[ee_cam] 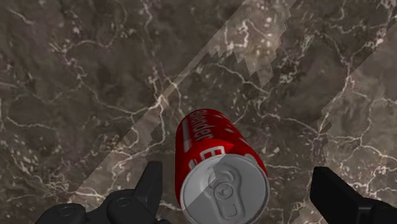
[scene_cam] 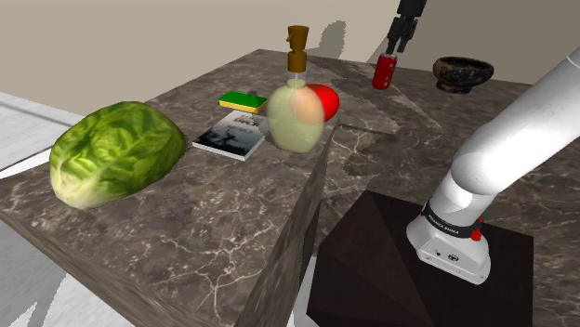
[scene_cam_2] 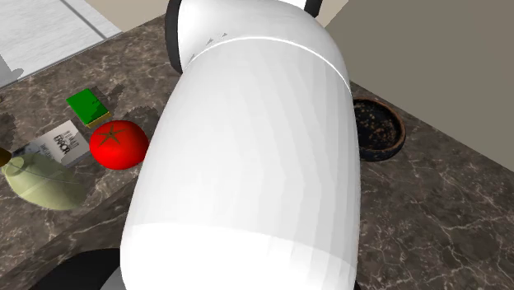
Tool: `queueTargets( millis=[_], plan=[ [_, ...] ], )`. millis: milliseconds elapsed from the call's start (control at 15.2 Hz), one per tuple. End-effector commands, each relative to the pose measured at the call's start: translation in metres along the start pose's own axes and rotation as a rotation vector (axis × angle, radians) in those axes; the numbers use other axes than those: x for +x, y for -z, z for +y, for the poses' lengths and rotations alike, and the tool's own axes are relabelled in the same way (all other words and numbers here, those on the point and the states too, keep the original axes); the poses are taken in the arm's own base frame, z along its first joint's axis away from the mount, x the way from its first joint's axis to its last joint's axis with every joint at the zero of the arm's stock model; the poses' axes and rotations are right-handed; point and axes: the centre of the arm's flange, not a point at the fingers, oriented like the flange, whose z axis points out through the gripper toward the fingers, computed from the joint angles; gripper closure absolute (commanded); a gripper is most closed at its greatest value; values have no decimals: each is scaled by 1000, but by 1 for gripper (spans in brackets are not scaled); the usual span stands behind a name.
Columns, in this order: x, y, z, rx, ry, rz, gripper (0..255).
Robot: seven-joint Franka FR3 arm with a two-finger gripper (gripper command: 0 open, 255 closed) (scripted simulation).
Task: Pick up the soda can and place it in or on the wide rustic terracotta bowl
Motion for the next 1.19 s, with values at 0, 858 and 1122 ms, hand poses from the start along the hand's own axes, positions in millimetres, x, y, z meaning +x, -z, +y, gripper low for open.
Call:
queueTargets(
  millis=[0,858,1122],
  plan=[
    [2,-7,7,1,-1,2,0],
    [2,-36,7,1,-1,2,0],
    [2,-36,7,1,-1,2,255]
  ],
)
